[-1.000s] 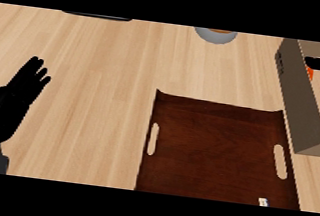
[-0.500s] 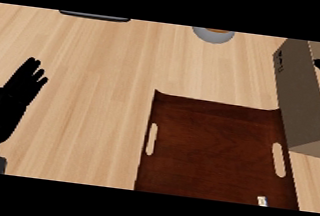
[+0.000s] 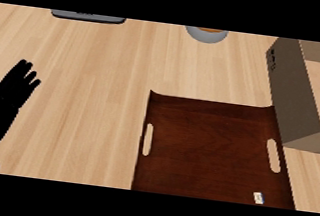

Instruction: Pick the squash from the tray and place it in the cardboard box

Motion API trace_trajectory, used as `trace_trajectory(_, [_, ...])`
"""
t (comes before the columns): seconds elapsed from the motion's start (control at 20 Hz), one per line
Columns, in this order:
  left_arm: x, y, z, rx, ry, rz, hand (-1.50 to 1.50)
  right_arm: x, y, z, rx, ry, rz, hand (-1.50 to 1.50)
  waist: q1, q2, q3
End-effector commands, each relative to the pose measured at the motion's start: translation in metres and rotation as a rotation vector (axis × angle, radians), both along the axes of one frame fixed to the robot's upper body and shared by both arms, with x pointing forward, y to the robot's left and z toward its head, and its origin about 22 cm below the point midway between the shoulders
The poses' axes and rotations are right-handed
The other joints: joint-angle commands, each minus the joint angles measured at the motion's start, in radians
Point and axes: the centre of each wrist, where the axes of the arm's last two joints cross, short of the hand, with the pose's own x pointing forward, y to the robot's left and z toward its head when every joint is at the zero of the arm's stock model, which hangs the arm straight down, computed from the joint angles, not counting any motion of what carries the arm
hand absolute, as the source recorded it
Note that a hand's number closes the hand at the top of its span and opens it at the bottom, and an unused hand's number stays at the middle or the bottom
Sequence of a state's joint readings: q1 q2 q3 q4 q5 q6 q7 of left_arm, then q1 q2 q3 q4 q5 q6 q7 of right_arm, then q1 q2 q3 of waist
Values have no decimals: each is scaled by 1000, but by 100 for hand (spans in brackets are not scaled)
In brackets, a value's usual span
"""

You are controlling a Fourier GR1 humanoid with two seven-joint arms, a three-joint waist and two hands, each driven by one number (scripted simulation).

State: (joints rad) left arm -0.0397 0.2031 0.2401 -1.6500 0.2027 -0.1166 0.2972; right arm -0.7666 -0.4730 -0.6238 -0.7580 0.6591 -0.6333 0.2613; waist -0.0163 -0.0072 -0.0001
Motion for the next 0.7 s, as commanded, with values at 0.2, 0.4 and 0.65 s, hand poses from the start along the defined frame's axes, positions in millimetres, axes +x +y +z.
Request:
trace_trajectory(0.2, [-9, 1, 3, 0, -2, 5, 0, -79, -35, 3, 23, -62, 50, -150, -2, -1, -1])
trace_trajectory(0.4, [-10, 3, 3, -4, 2, 8, 0, -114, -40, 5, 15, -62, 67, -150, 6, 3, 0])
trace_trajectory(0.65, [4, -16, 13, 9, -8, -14, 0, -132, -38, 13, 6, -45, 52, -150, 12, 5, 0])
